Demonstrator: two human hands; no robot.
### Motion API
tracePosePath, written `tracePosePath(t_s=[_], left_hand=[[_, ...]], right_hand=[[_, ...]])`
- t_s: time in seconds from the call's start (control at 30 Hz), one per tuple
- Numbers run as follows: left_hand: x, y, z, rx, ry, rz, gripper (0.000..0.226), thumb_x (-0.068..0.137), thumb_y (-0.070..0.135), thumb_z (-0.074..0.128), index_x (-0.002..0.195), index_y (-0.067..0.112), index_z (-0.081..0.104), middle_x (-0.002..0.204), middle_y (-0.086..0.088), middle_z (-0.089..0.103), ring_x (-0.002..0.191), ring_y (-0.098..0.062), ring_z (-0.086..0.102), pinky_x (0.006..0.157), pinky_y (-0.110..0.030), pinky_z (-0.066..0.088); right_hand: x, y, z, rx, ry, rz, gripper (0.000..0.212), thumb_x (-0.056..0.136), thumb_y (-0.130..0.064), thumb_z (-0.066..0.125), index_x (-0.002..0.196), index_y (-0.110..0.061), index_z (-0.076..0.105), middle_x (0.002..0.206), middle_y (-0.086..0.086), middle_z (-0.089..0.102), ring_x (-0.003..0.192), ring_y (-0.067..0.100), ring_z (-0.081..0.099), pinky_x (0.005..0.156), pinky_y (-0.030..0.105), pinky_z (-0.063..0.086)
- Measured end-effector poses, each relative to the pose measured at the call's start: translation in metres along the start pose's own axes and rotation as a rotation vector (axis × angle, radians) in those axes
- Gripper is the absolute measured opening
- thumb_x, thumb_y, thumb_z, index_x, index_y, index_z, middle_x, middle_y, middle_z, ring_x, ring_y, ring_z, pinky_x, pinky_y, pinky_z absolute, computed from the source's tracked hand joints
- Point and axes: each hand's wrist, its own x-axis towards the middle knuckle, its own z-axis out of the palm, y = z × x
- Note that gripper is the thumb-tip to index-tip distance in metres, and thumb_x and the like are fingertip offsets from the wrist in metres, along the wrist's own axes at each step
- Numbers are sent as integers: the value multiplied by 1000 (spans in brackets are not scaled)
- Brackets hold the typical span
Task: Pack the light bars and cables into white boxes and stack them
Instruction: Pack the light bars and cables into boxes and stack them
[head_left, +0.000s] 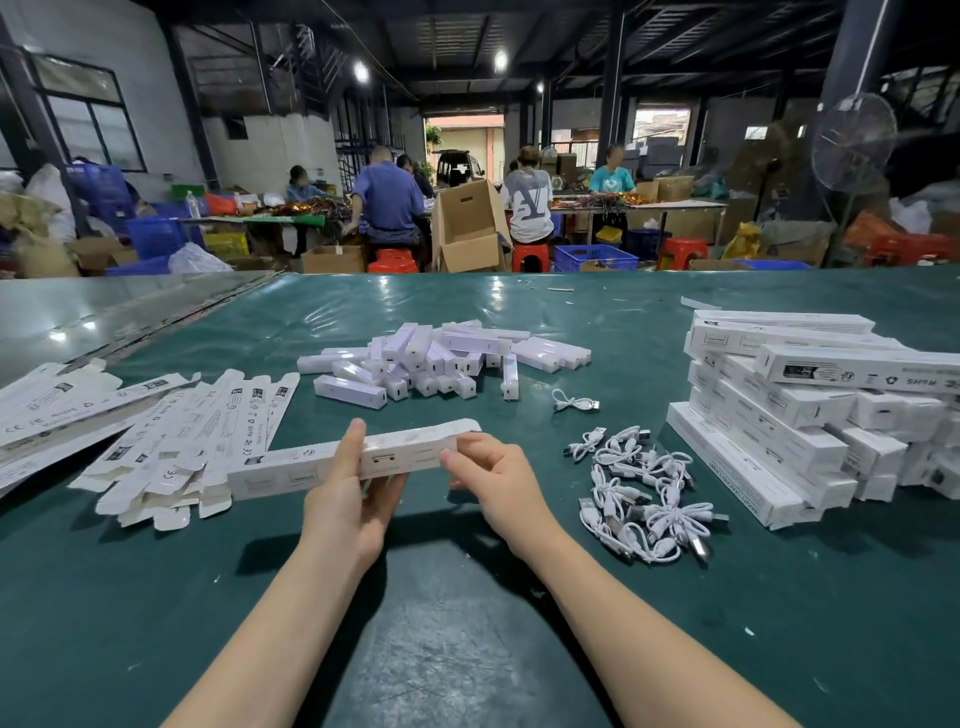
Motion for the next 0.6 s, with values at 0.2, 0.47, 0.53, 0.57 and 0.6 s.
tracePosePath(t_s=[0.2, 0.47, 0.53, 0.57, 0.6], left_hand=[[-9, -4, -1, 365, -358, 298, 19, 71, 27, 67, 84, 18, 58, 73, 5, 71, 71, -7, 68, 54, -21, 54], [-6, -8, -3, 368, -271, 305, 13, 87, 6, 59, 79, 15, 59, 66, 6, 69, 59, -5, 66, 53, -19, 54], [-6, -9, -3, 335, -292, 248, 12, 88, 6, 57, 80, 14, 58, 65, 4, 70, 59, -8, 67, 54, -20, 55], [-5, -10, -3, 311, -300, 217, 10, 88, 7, 57, 82, 14, 57, 65, 3, 70, 59, -9, 68, 54, -21, 56], [-5, -10, -2, 295, -305, 192, 8, 89, 7, 56, 83, 13, 56, 66, 1, 70, 59, -11, 68, 54, -22, 56]], right_hand=[[2, 0, 4, 412, -17, 170, 17, 95, -11, 48, 87, -8, 62, 75, 6, 65, 63, 12, 64, 66, 23, 55], [2, -4, -1, 522, -114, 242, 21, 94, -14, 47, 84, -8, 64, 66, 2, 68, 55, 11, 62, 62, 24, 55], [3, -4, -3, 559, -109, 261, 22, 95, -16, 46, 85, -8, 64, 70, 3, 68, 59, 13, 62, 64, 25, 53], [3, -4, -3, 564, -102, 258, 22, 96, -15, 45, 85, -8, 64, 72, 3, 68, 61, 13, 62, 65, 25, 53], [3, -3, -3, 540, -85, 242, 22, 95, -14, 46, 85, -8, 64, 73, 3, 67, 63, 12, 62, 65, 24, 53]])
